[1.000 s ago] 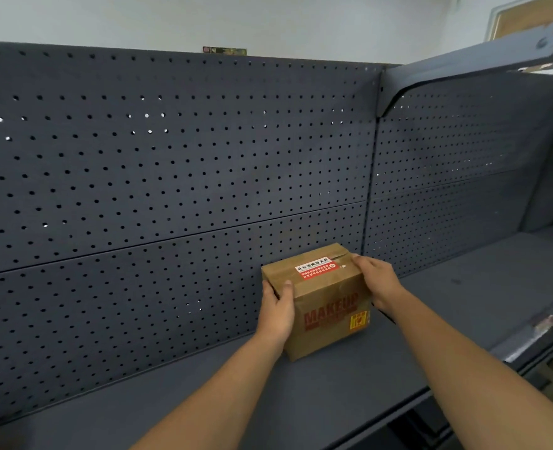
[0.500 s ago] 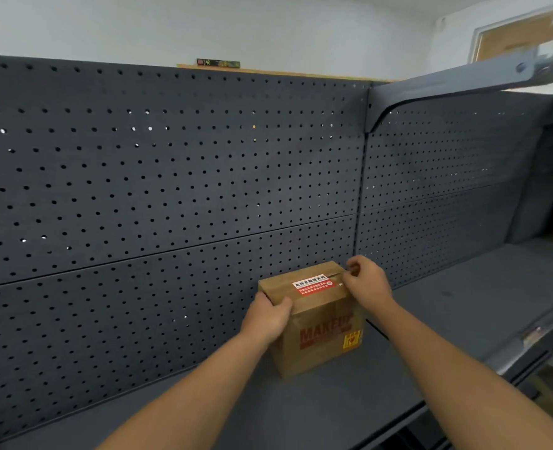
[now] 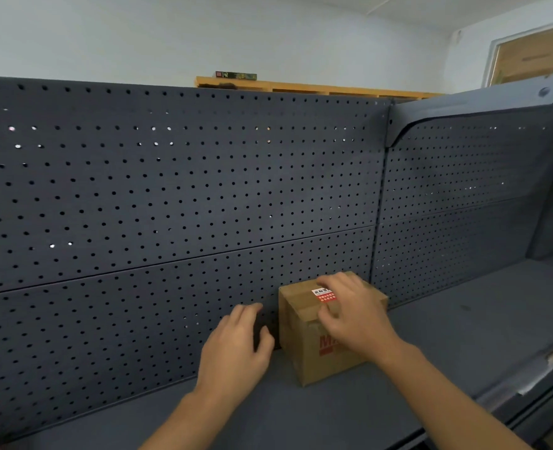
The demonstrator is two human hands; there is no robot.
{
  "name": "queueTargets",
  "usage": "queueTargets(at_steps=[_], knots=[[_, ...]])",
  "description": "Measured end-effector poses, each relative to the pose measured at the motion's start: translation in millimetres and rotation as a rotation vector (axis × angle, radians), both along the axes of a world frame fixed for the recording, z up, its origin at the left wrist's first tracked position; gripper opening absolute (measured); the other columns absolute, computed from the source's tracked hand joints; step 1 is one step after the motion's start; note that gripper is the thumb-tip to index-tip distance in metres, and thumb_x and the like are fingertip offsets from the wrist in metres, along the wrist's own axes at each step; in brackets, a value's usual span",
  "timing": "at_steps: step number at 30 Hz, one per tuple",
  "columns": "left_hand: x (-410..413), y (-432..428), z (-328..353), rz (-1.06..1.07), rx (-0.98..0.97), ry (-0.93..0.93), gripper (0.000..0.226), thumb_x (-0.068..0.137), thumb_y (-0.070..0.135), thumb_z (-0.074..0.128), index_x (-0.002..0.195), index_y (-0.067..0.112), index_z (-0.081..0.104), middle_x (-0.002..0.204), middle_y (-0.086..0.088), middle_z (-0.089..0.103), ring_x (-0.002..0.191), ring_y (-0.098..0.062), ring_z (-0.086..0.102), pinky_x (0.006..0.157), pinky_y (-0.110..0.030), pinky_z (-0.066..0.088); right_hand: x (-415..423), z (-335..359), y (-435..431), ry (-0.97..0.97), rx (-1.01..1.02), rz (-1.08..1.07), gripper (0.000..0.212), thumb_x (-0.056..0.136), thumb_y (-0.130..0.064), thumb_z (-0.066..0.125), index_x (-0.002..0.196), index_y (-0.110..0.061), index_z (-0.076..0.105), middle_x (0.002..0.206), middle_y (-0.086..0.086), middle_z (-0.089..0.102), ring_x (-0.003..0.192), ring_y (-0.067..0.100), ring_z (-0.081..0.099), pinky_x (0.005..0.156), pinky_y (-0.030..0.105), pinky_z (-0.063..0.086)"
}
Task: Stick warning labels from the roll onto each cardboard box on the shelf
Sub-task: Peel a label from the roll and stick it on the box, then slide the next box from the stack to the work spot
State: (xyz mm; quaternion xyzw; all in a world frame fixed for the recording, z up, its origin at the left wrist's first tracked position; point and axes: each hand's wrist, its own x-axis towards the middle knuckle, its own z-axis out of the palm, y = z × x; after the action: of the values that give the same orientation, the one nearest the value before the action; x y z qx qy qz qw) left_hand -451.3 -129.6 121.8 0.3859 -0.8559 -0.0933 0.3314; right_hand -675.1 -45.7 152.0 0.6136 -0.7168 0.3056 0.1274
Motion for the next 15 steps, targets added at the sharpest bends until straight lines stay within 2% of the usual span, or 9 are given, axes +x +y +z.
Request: queueTargets(at_steps=[3,8,12,15], knots=[[37.2,-7.4,-5.7,0.051,0.002,0.016,0.045,0.103,0.044,0.049,0.146,0.031,0.049,0.131,0.02,0.055,0.119,-0.007,0.053,0.092,-0.029,0.05,29.5,-6.8,-0.2,-0.001,-0.008,0.063,0.041,0.091,-0.035,0.053,0.13,-0.024,0.061,0.119,-0.013,0.06,0.113,0.009,0.052,0.089,0.029,0.051],[100.6,-22.4,-17.9,0.166,-0.122,-0.112,0.046,0.1,0.044,0.054,0.142,0.024,0.058,0.124,0.014,0.062,0.111,-0.013,0.059,0.092,-0.032,0.052,83.8,-21.9,-10.1,0.003,0.015,0.198,0.05,0.095,-0.038,0.051,0.143,-0.023,0.055,0.128,-0.014,0.058,0.119,0.008,0.05,0.094,0.026,0.05],[148.1,-23.3,-23.3,0.233,-0.158,-0.173,0.045,0.094,0.039,0.067,0.135,0.02,0.064,0.116,0.01,0.067,0.102,-0.017,0.065,0.082,-0.035,0.057,126.9,-37.5,-23.9,0.029,0.02,0.258,0.05,0.097,-0.038,0.049,0.144,-0.023,0.054,0.128,-0.013,0.056,0.121,0.01,0.051,0.098,0.027,0.049],[185.3,-20.4,-24.3,0.29,-0.169,-0.196,0.045,0.092,0.039,0.069,0.134,0.021,0.064,0.114,0.011,0.066,0.101,-0.017,0.065,0.081,-0.035,0.057,158.8,-47.0,-34.3,0.039,0.055,0.307,0.051,0.098,-0.04,0.046,0.147,-0.026,0.049,0.131,-0.015,0.052,0.124,0.01,0.048,0.102,0.03,0.047]])
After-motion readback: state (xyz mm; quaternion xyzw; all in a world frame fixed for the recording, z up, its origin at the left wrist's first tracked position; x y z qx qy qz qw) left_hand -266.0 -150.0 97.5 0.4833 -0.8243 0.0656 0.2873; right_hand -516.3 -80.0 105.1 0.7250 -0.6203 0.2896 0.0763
